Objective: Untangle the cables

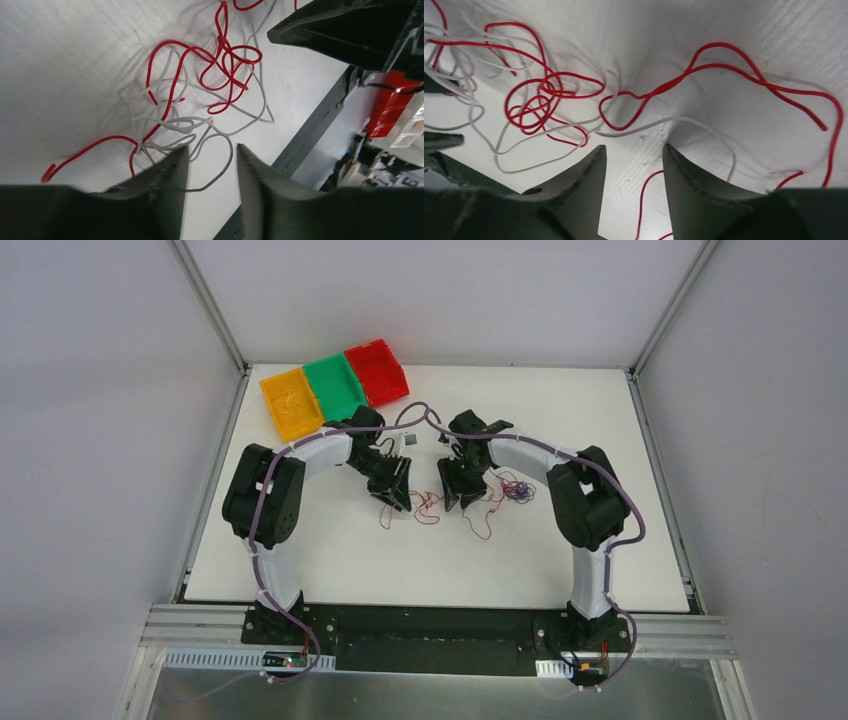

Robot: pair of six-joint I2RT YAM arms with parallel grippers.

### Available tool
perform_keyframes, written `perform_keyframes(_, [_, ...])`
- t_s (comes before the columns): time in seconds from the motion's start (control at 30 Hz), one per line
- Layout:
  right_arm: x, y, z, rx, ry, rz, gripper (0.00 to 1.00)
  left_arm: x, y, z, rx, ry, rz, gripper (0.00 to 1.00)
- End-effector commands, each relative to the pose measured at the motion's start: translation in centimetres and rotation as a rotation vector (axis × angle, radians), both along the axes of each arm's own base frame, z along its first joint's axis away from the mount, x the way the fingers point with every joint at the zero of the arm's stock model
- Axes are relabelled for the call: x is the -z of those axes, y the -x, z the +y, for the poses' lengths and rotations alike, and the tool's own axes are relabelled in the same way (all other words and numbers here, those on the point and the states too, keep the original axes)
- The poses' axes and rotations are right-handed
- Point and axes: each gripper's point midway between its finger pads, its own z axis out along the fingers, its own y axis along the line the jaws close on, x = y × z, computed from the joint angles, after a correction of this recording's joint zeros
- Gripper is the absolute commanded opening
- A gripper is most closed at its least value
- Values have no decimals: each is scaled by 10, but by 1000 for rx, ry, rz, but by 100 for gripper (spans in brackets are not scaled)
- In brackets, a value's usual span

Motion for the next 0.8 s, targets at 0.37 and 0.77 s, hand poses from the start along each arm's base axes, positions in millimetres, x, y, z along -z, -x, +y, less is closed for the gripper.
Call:
perform_keyframes(0.37, [32,1,-93,-13,316,-32,0,-162,-26,73,-156,86,-415,0])
perform_keyframes(0.77, [41,9,-132,-38,436,-42,0,-317,-78,195,-520,49,-797,0])
